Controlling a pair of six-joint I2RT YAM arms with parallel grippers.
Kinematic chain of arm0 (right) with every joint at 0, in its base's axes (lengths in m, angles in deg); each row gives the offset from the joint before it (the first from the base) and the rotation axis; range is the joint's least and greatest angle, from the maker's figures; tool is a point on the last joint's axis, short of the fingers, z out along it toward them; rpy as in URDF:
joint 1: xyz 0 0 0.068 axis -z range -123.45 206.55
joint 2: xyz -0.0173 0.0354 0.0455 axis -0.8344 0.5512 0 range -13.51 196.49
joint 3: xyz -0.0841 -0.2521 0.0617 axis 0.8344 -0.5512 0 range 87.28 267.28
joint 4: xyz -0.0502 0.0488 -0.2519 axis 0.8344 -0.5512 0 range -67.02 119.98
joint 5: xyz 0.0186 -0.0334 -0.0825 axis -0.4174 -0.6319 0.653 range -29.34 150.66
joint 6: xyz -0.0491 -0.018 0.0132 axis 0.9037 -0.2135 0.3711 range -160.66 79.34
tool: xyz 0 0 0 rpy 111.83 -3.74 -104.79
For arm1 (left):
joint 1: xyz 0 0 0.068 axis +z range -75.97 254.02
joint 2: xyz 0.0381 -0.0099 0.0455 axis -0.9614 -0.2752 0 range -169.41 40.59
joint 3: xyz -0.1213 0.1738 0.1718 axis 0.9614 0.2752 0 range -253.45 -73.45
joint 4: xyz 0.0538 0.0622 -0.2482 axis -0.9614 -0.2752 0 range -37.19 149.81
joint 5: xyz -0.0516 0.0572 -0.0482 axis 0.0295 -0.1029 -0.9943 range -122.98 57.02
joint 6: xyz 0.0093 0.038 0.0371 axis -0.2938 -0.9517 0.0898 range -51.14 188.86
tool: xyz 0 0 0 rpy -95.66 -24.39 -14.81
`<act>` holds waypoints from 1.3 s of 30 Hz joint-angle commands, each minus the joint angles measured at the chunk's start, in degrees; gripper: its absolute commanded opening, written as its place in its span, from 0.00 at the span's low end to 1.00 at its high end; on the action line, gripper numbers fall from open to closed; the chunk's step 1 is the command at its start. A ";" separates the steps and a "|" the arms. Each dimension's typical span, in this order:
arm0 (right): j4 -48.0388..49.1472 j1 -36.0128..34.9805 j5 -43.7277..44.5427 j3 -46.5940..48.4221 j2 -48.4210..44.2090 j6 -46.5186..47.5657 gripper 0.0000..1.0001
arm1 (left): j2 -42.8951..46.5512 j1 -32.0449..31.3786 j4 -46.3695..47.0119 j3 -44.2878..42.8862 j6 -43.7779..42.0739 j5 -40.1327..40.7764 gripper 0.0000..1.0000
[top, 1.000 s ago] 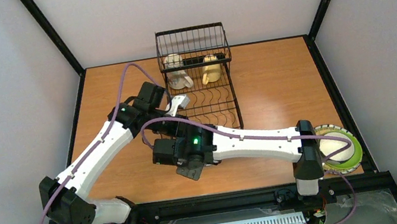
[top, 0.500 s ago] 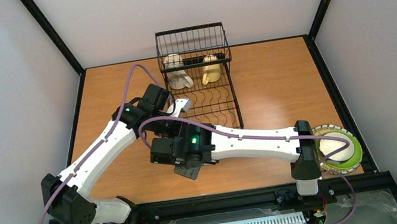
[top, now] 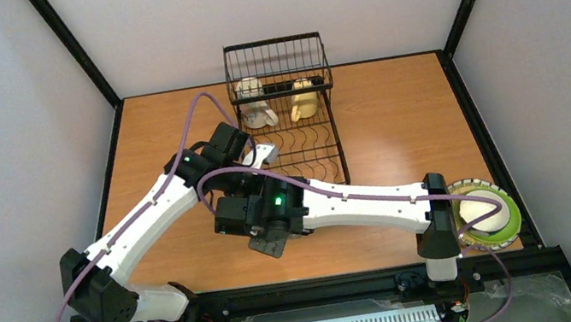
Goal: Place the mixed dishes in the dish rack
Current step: Pass from the left arm to the right
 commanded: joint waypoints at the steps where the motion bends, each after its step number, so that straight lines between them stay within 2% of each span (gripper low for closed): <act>1: -0.20 -0.45 1.73 1.24 0.22 -1.77 0.02 | 1.73 -0.18 0.51 0.15 2.71 1.66 0.00; 6: -0.16 -0.45 2.69 0.48 0.09 -2.46 0.03 | 2.62 -0.17 1.81 1.16 3.63 2.41 0.00; 9: -0.18 -0.45 2.77 -0.44 0.09 -3.08 0.09 | 2.97 -0.21 2.36 1.72 3.91 2.83 0.00; 12: -0.16 -0.43 2.94 -1.04 0.13 -3.88 0.19 | 3.49 -0.17 2.80 2.15 4.07 3.47 0.00; 14: -0.21 -0.45 3.11 -1.06 0.25 -4.32 0.35 | 3.55 -0.24 3.42 2.46 4.31 3.59 0.00; 18: -0.13 -0.45 3.25 -1.40 0.35 -5.26 0.52 | 3.38 -0.17 4.21 2.76 4.72 3.51 0.00; 22: -0.07 -0.45 3.78 -1.59 0.44 -5.53 0.61 | 3.04 -0.22 4.47 2.70 4.53 3.64 0.00; 27: -0.08 -0.40 4.51 -1.67 0.51 -5.28 0.68 | 2.85 -0.18 5.17 3.08 4.84 3.68 0.00; 39: -0.09 0.25 5.18 -1.83 0.00 -5.47 0.75 | 2.98 -0.17 7.03 4.53 5.99 4.34 0.00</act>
